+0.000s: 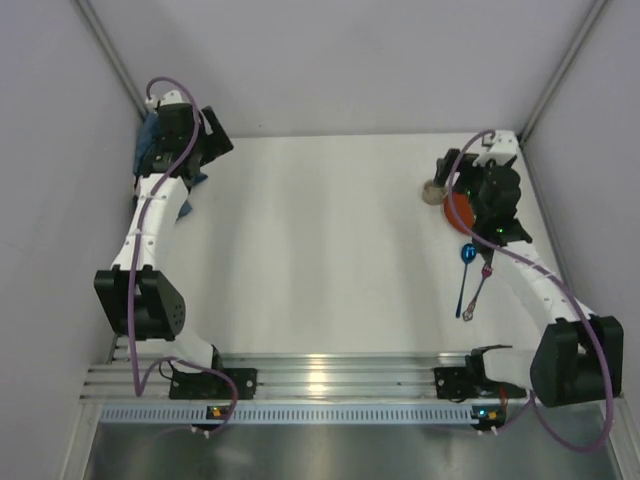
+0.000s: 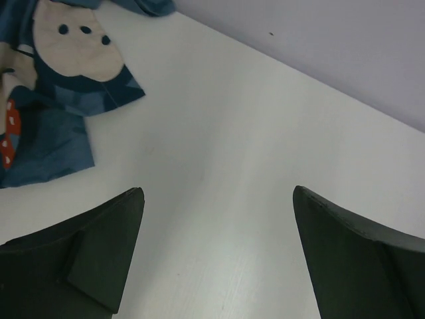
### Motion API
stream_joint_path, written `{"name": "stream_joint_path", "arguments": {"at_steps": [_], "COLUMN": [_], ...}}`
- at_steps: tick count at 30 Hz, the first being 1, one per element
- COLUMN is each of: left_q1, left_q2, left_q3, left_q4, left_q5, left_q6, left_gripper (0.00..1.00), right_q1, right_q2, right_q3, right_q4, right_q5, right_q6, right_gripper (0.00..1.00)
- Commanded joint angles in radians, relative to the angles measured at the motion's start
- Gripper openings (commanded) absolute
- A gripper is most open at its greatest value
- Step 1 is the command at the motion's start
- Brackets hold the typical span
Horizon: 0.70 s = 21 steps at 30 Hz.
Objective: Set the dinner table for one person
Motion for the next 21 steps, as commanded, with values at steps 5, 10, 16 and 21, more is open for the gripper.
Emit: {"name": "stream_joint_path", "arguments": {"at_steps": [5, 10, 16, 21], "left_q1": [0.005, 0.007, 0.089, 0.158], "left_q2": [0.286, 0.536, 0.632, 0.711], "left_q3": [0.288, 0.565, 0.579, 0.637], "left_q4": [-0.096, -0.273, -0.241, -0.197], "left_q5": [-0.321, -0.413, -0.384, -0.303], "left_q6": [0.024, 0.08, 0.018, 0.052], "left_gripper": [0.99, 0.99, 0.99, 0.99], "right_q1": [-0.034, 0.019, 0.019, 0.02], "right_q2": [0.146, 0.097, 0.03, -0.006], "right_q3": [0.21, 0.246, 0.21, 0.147], "right_q4": [-0.626, -0.782, -0.843, -0.857], "right_q5": [-0.35, -0.287, -0.342, -0.357], "right_q6": [0.434, 0.366, 0.365, 0.389], "right_gripper": [1.0, 1.0, 1.0, 1.0]}}
